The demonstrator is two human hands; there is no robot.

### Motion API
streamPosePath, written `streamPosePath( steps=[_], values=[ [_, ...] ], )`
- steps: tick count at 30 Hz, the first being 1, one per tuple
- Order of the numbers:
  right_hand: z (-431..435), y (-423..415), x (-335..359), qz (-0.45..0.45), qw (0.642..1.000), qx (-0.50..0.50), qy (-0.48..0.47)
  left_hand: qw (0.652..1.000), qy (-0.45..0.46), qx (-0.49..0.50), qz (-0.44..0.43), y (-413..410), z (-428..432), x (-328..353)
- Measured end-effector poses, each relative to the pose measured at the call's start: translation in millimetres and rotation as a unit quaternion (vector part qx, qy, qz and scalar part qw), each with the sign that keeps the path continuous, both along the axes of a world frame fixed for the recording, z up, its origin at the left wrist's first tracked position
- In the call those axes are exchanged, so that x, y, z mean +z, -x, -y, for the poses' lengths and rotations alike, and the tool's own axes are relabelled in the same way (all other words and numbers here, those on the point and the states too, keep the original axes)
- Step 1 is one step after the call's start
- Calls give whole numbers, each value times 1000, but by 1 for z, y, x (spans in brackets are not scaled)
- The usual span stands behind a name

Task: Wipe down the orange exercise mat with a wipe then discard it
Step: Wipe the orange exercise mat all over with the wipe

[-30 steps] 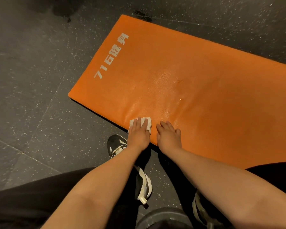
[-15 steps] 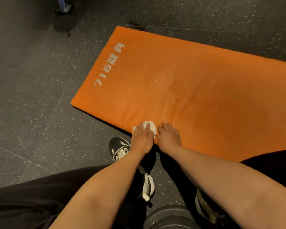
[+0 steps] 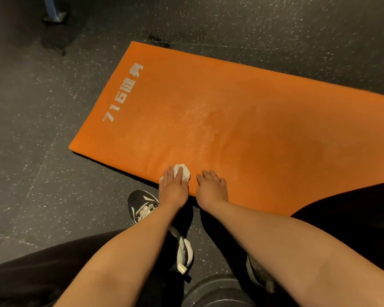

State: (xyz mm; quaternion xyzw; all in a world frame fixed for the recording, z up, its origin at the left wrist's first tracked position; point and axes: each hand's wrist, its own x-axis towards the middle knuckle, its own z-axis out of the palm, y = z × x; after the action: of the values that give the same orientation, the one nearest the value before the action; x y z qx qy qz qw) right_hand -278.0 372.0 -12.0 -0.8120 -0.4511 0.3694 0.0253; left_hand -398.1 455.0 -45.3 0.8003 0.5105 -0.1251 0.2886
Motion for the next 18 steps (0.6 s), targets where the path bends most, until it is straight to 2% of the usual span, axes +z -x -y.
streamPosePath(
  steps=[3, 7, 11, 16, 18],
  values=[
    [2, -2, -1, -3, 1000, 2, 6, 1000, -1, 1, 5, -3, 4, -1],
    [6, -5, -2, -19, 1000, -11, 10, 996, 15, -61, 68, -9, 30, -1],
    [3, -2, -2, -32, 999, -19, 22, 992, 2, -103, 71, -3, 23, -4],
    [4, -3, 1, -10, 999, -6, 35, 1000, -30, 4, 4, 1, -12, -9],
    [6, -3, 2, -6, 999, -7, 35, 1000, -24, 1, -2, -2, -6, -8]
  ],
)
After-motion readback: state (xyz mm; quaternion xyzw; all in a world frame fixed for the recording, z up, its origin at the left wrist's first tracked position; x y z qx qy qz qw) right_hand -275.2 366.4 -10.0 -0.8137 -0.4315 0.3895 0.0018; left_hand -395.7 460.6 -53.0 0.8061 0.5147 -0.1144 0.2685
